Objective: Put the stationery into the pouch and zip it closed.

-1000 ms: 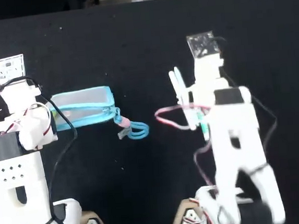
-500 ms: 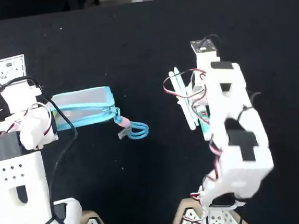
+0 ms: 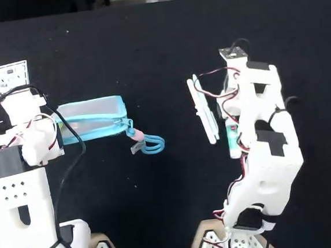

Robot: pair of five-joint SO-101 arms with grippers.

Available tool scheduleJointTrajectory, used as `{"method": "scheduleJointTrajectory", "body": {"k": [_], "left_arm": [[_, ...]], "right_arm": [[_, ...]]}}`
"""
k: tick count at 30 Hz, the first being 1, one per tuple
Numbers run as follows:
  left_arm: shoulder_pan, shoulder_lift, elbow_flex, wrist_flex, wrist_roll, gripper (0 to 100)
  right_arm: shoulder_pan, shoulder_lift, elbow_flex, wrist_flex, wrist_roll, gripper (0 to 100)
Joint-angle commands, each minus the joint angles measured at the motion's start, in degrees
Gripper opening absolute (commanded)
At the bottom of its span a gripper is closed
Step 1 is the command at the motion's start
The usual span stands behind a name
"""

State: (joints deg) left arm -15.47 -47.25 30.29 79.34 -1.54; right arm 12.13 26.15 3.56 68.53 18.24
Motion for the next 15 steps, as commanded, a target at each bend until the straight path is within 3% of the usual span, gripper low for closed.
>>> {"method": "scheduleJointTrajectory", "body": {"k": [1,7,15], "left_arm": [[-0.8,-0.8,0.0,-0.2,0.7,3],[-0.8,-0.8,0.0,-0.2,0.7,3],[-0.9,-0.8,0.0,-0.2,0.7,3]], "right_arm": [[2.5,-0.4,-4.8,1.1,5.6,1.1],[0.7,0.0,-12.0,0.5,13.5,1.1],[-5.4,0.1,-14.5,-3.6,13.9,4.1]]}}
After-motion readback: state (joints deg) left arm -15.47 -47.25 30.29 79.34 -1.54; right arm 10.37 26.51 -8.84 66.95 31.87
